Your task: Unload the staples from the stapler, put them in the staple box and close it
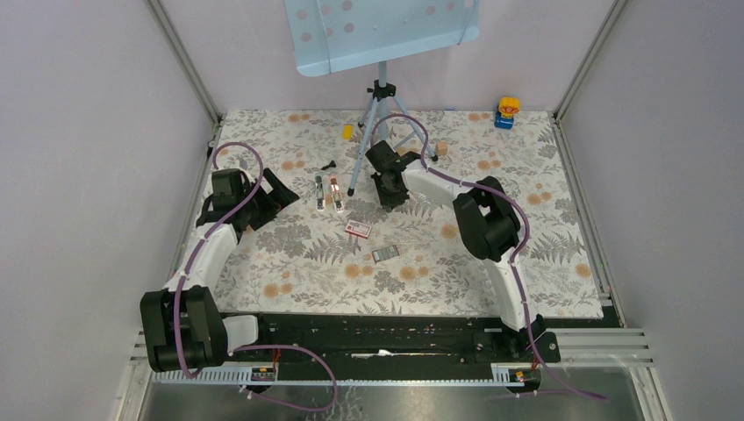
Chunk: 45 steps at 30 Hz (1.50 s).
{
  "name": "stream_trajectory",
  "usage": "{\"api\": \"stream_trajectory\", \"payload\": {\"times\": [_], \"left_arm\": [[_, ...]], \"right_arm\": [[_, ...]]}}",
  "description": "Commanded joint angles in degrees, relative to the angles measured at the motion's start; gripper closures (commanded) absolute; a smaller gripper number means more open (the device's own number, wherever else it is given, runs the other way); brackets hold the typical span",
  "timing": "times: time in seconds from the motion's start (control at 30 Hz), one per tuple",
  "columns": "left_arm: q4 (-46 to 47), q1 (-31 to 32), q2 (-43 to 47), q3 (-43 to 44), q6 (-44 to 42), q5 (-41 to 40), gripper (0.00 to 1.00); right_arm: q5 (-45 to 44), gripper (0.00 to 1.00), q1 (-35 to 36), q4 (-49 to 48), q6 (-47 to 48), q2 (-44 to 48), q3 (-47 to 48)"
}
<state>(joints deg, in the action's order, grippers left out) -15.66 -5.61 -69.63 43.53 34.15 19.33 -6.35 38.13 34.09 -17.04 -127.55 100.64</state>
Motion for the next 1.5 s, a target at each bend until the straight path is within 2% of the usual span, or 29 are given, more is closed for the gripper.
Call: {"api": "stream_trajectory", "payload": {"times": [0.0,0.37,0.87,1.47], "left_arm": [[3.25,-0.38,-0.29,0.10,0.06,0.98,0.01],[3.33,-0.44,-0.24,0.07,0.09,1.06,0.01],[3.31,-0.42,0.16,-0.11,0.07,1.01,0.01],[3.27,-0.37,0.48,-0.29,0.04,1.04,0.01]], "right_arm": [[1.70,0.77,-0.11,0.80,-1.14,6.79,-1.10],[4.32,0.75,0.46,0.89,-2.79,11.17,-7.37],[5.58,0.74,6.66,-0.04,-7.65,18.99,-17.80],[8.59,0.73,10.43,-0.69,-10.74,19.79,-21.80]]}}
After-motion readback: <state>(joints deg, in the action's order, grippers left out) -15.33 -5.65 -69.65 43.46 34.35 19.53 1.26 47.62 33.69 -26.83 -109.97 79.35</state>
